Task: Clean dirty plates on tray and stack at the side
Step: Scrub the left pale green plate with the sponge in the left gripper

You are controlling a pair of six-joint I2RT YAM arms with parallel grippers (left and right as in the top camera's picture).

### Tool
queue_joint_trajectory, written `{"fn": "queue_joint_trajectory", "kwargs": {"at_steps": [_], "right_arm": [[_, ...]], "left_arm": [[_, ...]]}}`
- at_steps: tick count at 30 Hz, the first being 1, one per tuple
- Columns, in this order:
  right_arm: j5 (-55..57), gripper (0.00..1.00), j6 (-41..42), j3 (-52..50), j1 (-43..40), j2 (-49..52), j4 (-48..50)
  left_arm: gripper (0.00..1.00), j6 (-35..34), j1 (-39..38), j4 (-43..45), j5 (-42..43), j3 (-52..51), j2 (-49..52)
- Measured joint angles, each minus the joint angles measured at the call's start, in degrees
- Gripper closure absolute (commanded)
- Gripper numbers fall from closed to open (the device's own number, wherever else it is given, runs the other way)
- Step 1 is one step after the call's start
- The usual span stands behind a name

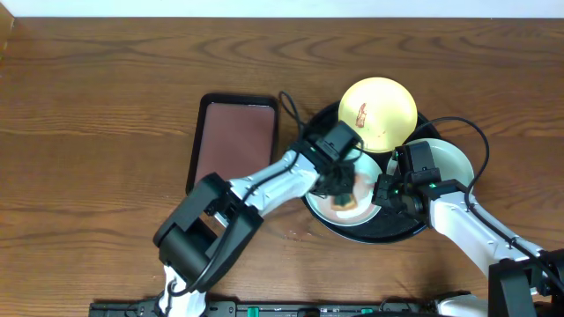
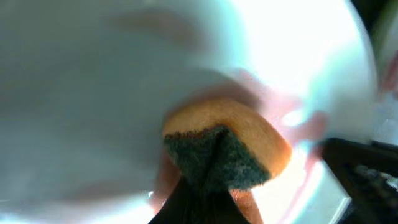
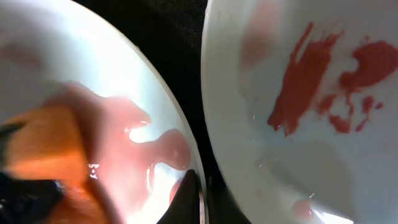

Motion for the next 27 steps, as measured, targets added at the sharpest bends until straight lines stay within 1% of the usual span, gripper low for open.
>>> {"fn": "queue_joint_trajectory", "kwargs": {"at_steps": [4,7,9,15,17,22,25,27], "right_arm": [[0.00,0.99,0.00,0.02,0.00,0.00,0.00],[-0.09,0.99,0.02,0.04,0.00,0.00,-0.02],[-0.26,0.99,0.04,0.04,0.00,0.00,-0.02],[-0.35,0.99,0.04,0.04,0.00,0.00,-0.02],[-0.37,0.99,0.07,0.04,0.00,0.00,-0.02],[-0.37,0.99,0.17,0.04,0.00,0.00,-0.04],[-0.35,0.99,0.20,0.04,0.00,0.00,-0.04],[-0.28,0.99,0.17,0.04,0.00,0.00,-0.07]], "left_arm": [[0.92,1.11,4.63,-4.85,-1.09,0.52,-0.42],[0.93,3.48,7.28,-5.92,-2.23,0.52,-0.61],[0.93,5.14,7.39,-5.84,-2.93,0.59,-0.61],[0.93,7.21,4.87,-5.55,-8.83,0.70,-0.81],[0.93,7.67,3.87,-4.26,-10.19,0.66,-0.83],[0.92,6.99,0.17,2.56,-9.86,0.46,-0.44],[0.93,4.07,-3.69,5.92,-8.63,0.46,0.17],[0.93,2.40,-5.77,6.69,-7.80,0.46,0.31]]}}
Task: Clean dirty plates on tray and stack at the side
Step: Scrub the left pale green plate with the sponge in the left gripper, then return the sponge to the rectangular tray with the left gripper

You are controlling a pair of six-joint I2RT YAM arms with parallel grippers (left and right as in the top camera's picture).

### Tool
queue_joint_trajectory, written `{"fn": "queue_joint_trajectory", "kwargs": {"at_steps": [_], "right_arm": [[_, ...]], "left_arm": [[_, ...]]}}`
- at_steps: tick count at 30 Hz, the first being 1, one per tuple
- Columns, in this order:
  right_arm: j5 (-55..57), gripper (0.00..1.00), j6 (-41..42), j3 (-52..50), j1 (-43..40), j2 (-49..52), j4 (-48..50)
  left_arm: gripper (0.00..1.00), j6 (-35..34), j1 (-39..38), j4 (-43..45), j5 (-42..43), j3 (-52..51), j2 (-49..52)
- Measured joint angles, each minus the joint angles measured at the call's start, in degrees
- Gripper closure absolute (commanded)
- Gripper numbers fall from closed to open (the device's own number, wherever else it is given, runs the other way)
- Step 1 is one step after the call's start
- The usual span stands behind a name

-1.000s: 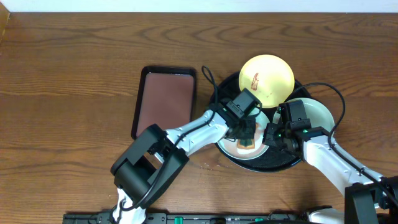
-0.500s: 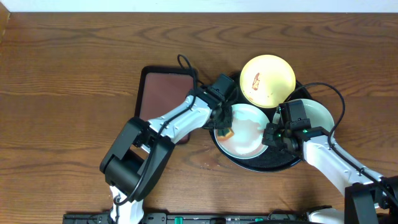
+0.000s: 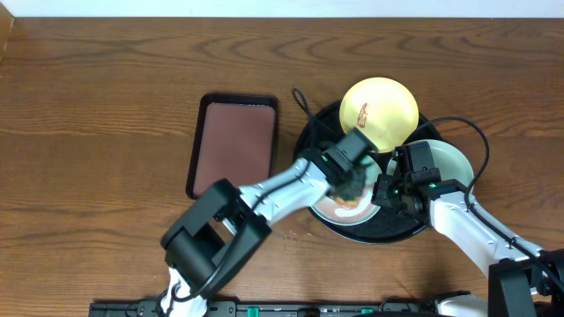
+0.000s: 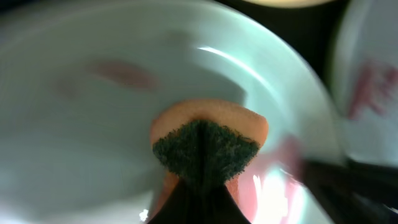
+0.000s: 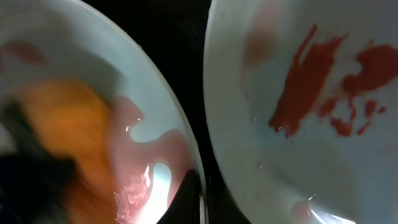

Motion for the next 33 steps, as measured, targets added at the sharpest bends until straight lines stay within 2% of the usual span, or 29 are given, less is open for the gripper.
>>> {"fn": "queue_joint_trajectory", "kwargs": {"at_steps": [5,11,16,23,27,33], "right_arm": [[0.02,0.99,0.00,0.00,0.00,0.00,0.00],[0.02,0.99,0.00,0.00,0.00,0.00,0.00],[-0.61,0.99,0.02,0.02,0.00,0.07,0.11],[-2.32,0.99,0.02,0.07,0.20,0.37,0.46],[-2.27,0.99,0.02,0.07,0.20,0.37,0.46],[-2.05,0.99,-0.28,0.07,0.20,0.35,0.46]], "left_arm": [[0.93,-2.27,-0.79,-0.94,1.70,0.00,0.02],[0.93,-1.05,5.57,-6.16,3.52,0.15,-0.07],[0.93,3.52,10.67,-14.27,-2.95,1.01,-0.98],[0.92,6.88,9.94,-18.27,-6.82,1.97,-2.54],[0.93,7.06,11.23,-20.35,-8.09,1.81,-9.01],[0.92,7.78,17.05,-25.59,-9.55,1.84,-24.79]]}}
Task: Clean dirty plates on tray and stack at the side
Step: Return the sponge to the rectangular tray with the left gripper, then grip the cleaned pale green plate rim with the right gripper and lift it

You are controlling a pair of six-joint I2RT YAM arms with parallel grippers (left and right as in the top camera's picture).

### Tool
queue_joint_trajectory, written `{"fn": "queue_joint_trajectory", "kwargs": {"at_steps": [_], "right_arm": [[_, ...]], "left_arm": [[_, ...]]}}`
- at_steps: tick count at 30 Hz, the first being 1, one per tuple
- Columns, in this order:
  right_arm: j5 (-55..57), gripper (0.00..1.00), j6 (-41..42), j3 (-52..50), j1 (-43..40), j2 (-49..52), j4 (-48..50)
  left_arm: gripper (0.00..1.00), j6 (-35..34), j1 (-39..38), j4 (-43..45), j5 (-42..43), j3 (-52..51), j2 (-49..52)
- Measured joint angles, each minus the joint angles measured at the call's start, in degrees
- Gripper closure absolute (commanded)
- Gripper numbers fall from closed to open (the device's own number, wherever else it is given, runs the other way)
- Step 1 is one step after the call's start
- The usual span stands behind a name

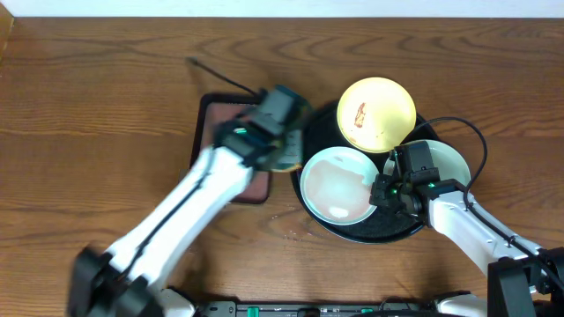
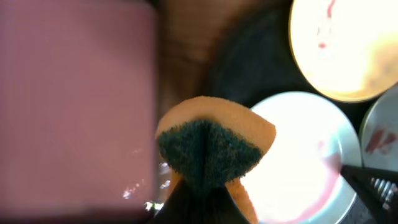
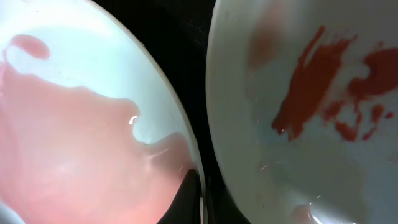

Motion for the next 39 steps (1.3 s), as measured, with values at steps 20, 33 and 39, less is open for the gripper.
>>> {"fn": "queue_joint_trajectory", "kwargs": {"at_steps": [20,33,39], "right_arm": [[-1.66,0.99,-11.37,6.29,-0.20,-3.02,-7.82],[-3.02,0.99,-14.03,25.81,3.15,-3.17,-8.44],[-0.31,0.99,-13.97,26.49,9.68,-2.23,4.13]], "left_arm": [[0.40,8.28,24.35,0.85,5.05,-8.02,4.59],[0.23,8.09,25.09,-3.69,9.79,-7.67,-17.35],[0.22,8.09,25.09,-5.49,10.10,-7.61,-27.34]]}}
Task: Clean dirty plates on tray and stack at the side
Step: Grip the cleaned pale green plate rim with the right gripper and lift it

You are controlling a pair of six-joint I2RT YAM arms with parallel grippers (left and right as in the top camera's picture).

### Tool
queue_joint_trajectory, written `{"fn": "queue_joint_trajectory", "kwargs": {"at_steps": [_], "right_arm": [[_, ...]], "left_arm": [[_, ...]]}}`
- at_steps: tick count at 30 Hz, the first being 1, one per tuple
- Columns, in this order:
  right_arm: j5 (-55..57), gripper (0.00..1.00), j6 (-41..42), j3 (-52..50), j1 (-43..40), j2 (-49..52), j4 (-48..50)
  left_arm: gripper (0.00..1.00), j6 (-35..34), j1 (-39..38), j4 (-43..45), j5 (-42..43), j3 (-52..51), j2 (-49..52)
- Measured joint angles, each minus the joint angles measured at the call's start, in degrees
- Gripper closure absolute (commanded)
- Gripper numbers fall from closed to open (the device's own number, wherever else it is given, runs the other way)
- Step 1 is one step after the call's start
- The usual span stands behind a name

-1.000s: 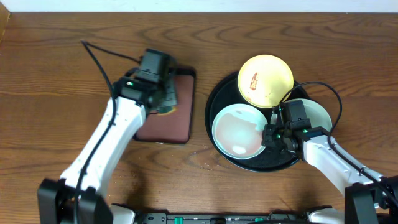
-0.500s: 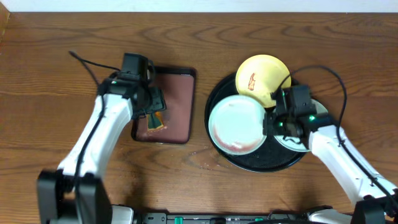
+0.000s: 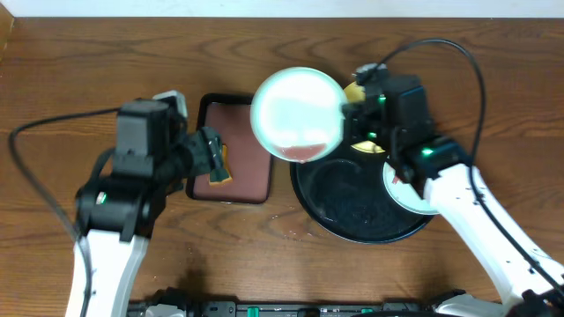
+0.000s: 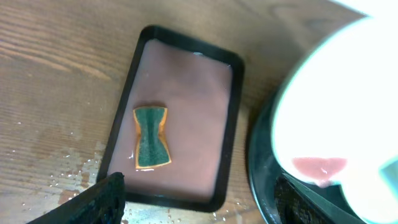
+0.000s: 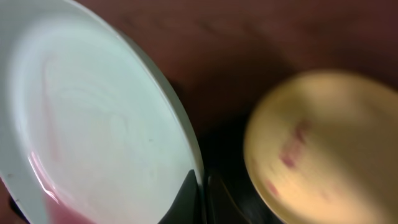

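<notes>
My right gripper (image 3: 346, 120) is shut on the rim of a pale plate (image 3: 295, 101), held tilted in the air over the black round tray's left edge. Pink liquid (image 3: 304, 152) has pooled at the plate's low edge. The right wrist view shows the jaws (image 5: 203, 186) pinching that plate's rim (image 5: 93, 124). The orange-and-green sponge (image 4: 151, 138) lies in the rectangular tray of pinkish water (image 4: 193, 93). My left gripper (image 3: 209, 157) hangs open above it, holding nothing. A yellow plate (image 5: 323, 143) with red smears shows blurred beyond the held plate.
The black round tray (image 3: 352, 207) sits right of centre. On it, a white plate (image 3: 398, 187) with red sauce lies partly under my right arm. The rectangular tray (image 3: 251, 195) stands just left of the round one. Cables trail from both arms.
My left gripper has let go of the sponge, which now lies in the rectangular tray, and stands open. My right gripper has raised the pale plate off the round tray and tilted it.
The sponge, held in my left gripper, was pressed on the pale plate in pink liquid while my right gripper pinched that plate's rim. Then the sponge was over the rectangular tray. Now it lies there and the plate is in the air.
</notes>
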Motion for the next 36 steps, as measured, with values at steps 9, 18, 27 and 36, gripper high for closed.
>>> {"fn": "queue_joint_trajectory", "kwargs": {"at_steps": [9,18,27,36], "right_arm": [[6.03,0.99,-2.86,0.28,10.97,11.52,20.65],[21.22,0.99,-20.63,0.31,21.49,13.88,32.15],[38.88,0.99,-37.83,0.31,29.81,13.86,39.28],[48.50,0.99,-46.27,0.31,33.11,13.88,42.58]], "left_arm": [[0.22,0.00,0.00,-3.85,0.33,0.15,-10.73],[0.15,0.07,0.00,-8.00,0.35,0.20,-12.20],[0.14,0.00,0.00,-8.20,0.39,0.20,-11.93],[0.14,0.00,0.00,-8.26,0.39,0.20,-11.91]]}}
